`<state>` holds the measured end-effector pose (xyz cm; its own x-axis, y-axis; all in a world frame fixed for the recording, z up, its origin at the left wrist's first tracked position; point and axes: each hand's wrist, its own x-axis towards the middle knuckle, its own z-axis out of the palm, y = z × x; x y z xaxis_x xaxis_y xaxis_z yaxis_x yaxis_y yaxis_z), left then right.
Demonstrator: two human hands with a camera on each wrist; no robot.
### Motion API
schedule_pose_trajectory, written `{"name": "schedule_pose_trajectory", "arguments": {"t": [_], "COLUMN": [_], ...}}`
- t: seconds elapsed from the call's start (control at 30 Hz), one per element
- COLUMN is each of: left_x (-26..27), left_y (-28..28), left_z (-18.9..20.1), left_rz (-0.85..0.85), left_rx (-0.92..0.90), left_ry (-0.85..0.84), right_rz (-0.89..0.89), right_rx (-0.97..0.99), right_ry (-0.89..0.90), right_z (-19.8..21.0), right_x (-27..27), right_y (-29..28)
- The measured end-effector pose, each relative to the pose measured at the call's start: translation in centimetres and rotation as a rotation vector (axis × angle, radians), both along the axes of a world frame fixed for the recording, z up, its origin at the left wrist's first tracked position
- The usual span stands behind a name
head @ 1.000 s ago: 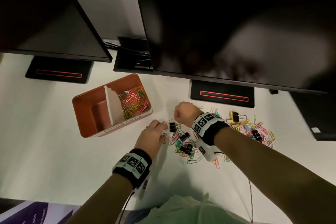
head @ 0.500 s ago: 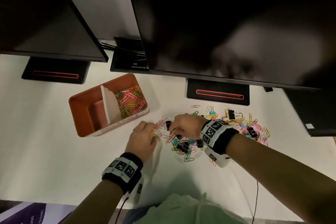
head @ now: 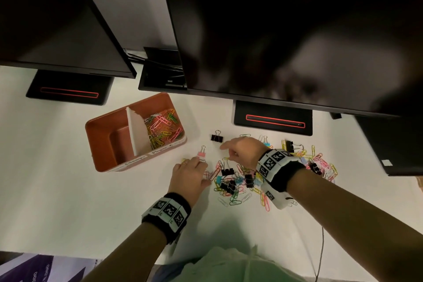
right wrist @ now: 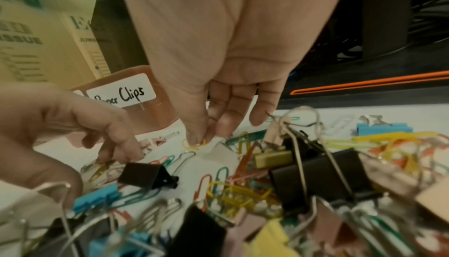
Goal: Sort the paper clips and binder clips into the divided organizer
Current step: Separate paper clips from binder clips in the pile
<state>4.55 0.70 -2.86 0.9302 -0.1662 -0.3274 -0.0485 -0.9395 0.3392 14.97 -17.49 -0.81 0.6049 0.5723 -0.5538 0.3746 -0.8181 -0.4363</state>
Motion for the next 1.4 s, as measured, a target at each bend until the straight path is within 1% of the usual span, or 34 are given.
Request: {"name": "schedule_pose_trajectory", "arguments": {"t": [0.07, 0.13, 0.2, 0.3, 0.37, 0.47, 0.53, 0.6, 0.7, 0.77, 0.83, 0.93, 1.0, 1.07, 1.2, 1.3, 1.4], "left_x": [0.3, 0.6, 1.0, 1.4, 1.6, 1.6, 1.6, 1.6, 1.4, 0.9, 0.3, -1.1, -1.8, -2.2, -2.3, -1.8, -1.3], "left_y": [-0.2, -0.5, -0.8, -1.0, -1.0, -1.1, -0.8, -0.2, 1.5, 3.0, 4.5, 5.8, 5.6, 4.7, 2.7, 2.3, 2.7], "left_z": [-0.2, -0.3, -0.3, -0.3, -0.2, -0.1, -0.2, 0.1, 1.3, 2.1, 2.5, 2.1, 1.9, 1.5, 0.8, 0.4, 0.1], "left_rz": [0.003, 0.029, 0.058, 0.066, 0.052, 0.027, 0.036, 0.085, 0.18, 0.236, 0.269, 0.277, 0.254, 0.197, 0.134, 0.148, 0.187], "left_rx": [-0.006, -0.034, -0.051, -0.03, -0.014, -0.006, -0.057, -0.17, -0.328, -0.389, -0.414, -0.422, -0.423, -0.377, -0.279, -0.23, -0.243], "left_ry": [0.002, 0.006, 0.009, 0.019, 0.025, 0.033, 0.052, 0.043, -0.038, -0.08, -0.079, -0.068, -0.047, -0.013, -0.055, -0.088, -0.07], "right_rz": [-0.056, -0.127, -0.155, -0.126, -0.074, -0.006, -0.027, -0.056, -0.067, -0.07, -0.061, 0.036, 0.144, 0.225, 0.205, 0.216, 0.214], "right_rx": [-0.037, -0.042, -0.037, -0.045, -0.045, -0.051, -0.042, -0.034, -0.04, -0.019, 0.054, 0.106, 0.055, -0.001, -0.032, -0.052, -0.068], "right_ry": [-0.03, -0.022, -0.02, -0.076, -0.123, -0.124, -0.084, -0.042, 0.01, 0.034, 0.05, 0.056, 0.072, 0.077, 0.065, 0.05, 0.048], "right_z": [-0.1, -0.4, -0.6, -0.5, -0.4, -0.4, -0.5, -0.5, -0.3, 0.0, 0.5, 1.0, 1.0, 0.4, -0.5, -0.5, -0.5], "right_x": [0.1, 0.0, 0.0, 0.1, 0.2, 0.3, 0.2, 0.1, 0.0, -0.1, -0.2, -0.7, -1.2, -1.6, -1.6, -1.4, -1.4], "right_y": [0.3, 0.5, 0.6, 0.7, 0.9, 1.1, 1.1, 1.1, 1.0, 0.9, 0.9, 1.8, 2.7, 3.2, 2.9, 2.5, 2.3]}}
